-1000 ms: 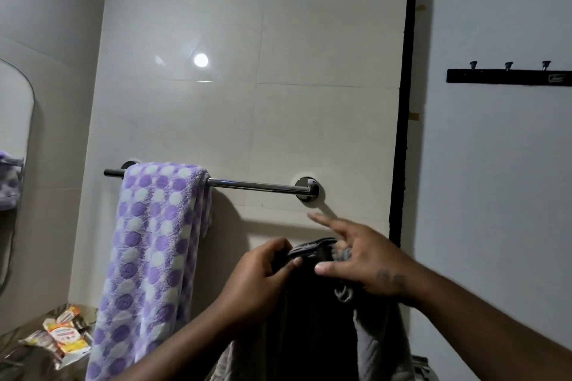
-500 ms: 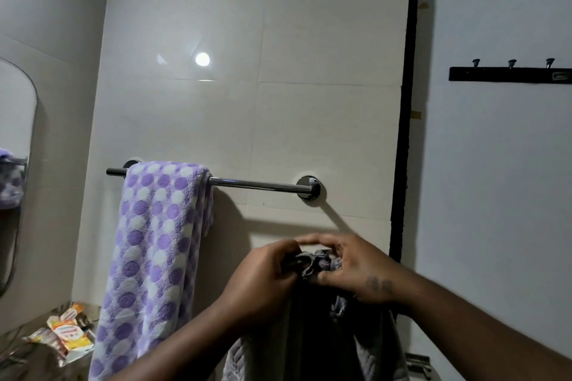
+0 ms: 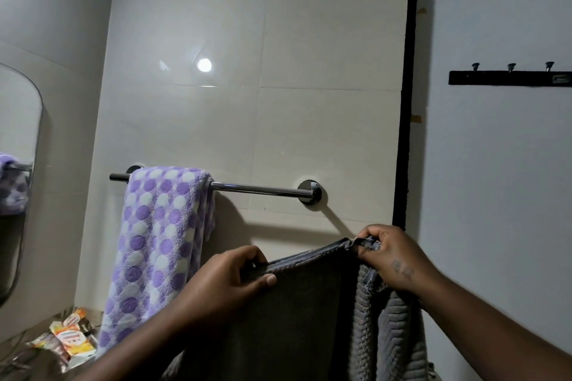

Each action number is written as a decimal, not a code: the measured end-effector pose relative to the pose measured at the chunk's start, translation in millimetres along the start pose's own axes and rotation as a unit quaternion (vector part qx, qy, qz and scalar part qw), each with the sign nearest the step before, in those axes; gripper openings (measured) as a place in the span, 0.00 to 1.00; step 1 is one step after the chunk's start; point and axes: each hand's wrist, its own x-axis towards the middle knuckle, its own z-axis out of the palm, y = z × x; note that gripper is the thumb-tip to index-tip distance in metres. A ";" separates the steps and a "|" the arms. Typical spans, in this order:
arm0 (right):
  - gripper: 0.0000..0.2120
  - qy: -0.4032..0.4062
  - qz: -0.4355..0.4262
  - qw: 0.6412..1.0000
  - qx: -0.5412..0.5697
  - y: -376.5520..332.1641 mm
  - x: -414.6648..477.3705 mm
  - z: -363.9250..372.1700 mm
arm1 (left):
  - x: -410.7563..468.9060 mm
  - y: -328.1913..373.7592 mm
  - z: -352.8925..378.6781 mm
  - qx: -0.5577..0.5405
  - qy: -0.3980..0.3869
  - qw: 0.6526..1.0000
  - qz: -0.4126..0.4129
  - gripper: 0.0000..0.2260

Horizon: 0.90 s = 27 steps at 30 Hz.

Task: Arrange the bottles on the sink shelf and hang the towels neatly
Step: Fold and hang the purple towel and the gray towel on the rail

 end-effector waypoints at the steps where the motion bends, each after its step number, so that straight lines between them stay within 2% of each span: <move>1: 0.06 0.004 0.004 1.000 0.003 2.0 1.6 -0.2 | -1.1 0.1 -3.3 0.010 -0.008 1.000 0.008 0.14; 5: 0.07 0.025 0.012 0.999 0.023 9.0 5.5 -3.0 | -10.8 -0.3 -13.5 0.044 -0.050 0.997 0.026 0.15; 8: 0.08 0.034 0.005 0.999 0.014 7.7 7.8 -3.3 | -21.7 -0.1 -14.7 0.101 -0.044 0.993 0.050 0.18; 11: 0.08 0.034 -0.008 0.999 0.020 3.2 10.6 -2.9 | -29.1 -1.4 -15.1 0.126 -0.037 0.990 0.045 0.17; 18: 0.06 0.020 -0.012 0.999 0.044 -0.3 15.2 -3.1 | -32.5 -8.8 -14.0 0.105 -0.068 0.989 0.078 0.15; 23: 0.05 0.010 -0.017 0.999 0.045 -2.8 15.2 2.4 | -33.3 -11.8 -15.2 0.184 -0.128 0.974 0.027 0.07; 27: 0.05 0.017 -0.023 0.999 0.045 -3.4 14.8 4.9 | -35.9 -12.1 -12.9 0.268 -0.174 0.948 0.015 0.15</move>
